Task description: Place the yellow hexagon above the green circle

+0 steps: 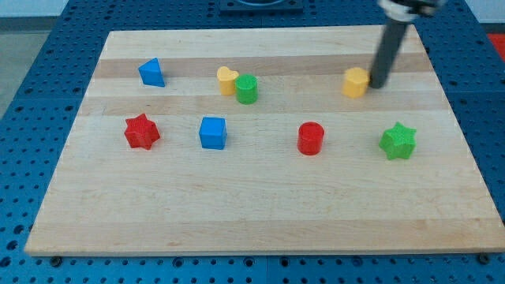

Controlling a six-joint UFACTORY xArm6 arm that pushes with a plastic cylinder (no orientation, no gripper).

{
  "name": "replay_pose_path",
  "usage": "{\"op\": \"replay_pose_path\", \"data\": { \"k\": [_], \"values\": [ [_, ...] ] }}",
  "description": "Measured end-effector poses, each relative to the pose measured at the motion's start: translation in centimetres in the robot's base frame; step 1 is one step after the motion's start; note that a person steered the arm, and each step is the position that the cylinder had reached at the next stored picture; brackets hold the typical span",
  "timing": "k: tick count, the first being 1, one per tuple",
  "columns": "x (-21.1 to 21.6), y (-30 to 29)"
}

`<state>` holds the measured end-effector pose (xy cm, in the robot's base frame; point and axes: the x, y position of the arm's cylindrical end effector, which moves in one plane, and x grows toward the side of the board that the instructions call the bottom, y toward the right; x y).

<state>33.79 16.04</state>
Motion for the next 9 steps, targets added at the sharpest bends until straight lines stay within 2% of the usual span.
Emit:
{"op": "replay_pose_path", "data": {
  "k": [1,2,3,4,5,7,8,9],
  "values": [
    [-0.8,-5.8],
    [-2.0,-2.3],
    [-1.5,4.1],
    [2.4,3.5],
    [4.1,-0.3],
    [-3.0,-9.7],
    [-4.0,-12.1],
    [-5.4,-6.9]
  ]
}}
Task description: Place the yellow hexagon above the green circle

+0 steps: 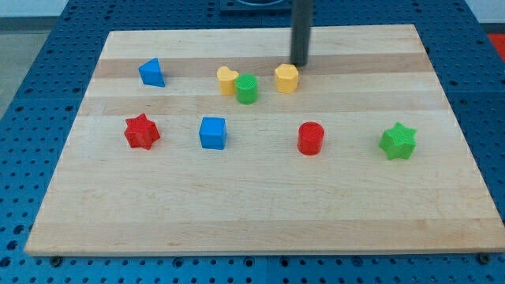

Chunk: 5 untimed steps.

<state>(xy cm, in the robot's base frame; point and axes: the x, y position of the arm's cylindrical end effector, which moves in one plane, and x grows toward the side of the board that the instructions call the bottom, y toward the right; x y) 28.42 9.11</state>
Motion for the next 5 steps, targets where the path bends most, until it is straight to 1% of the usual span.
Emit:
{"op": "replay_pose_path", "data": {
  "k": [1,2,3,5],
  "values": [
    [2.2,4.8],
    [6.4,4.5],
    [8.1,1.4],
    [5.4,-4.3]
  ]
}}
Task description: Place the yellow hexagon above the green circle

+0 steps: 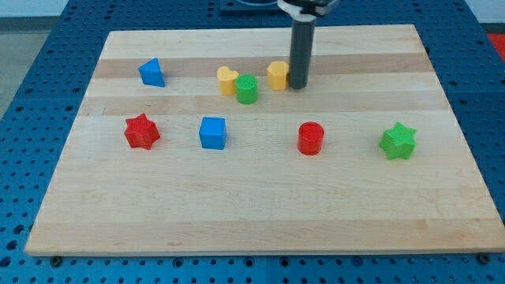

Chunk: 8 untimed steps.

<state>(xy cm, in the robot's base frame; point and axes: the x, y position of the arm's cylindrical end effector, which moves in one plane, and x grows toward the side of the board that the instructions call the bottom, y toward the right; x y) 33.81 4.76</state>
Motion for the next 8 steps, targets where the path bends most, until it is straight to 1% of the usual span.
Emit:
{"op": "replay_pose_path", "data": {
  "k": [1,2,3,4,5,8],
  "values": [
    [-0.1,-3.2],
    [-0.8,-2.4],
    [-5.3,1.4],
    [-8.2,0.2],
    [-7.8,-2.7],
    [-5.1,-5.0]
  ]
}}
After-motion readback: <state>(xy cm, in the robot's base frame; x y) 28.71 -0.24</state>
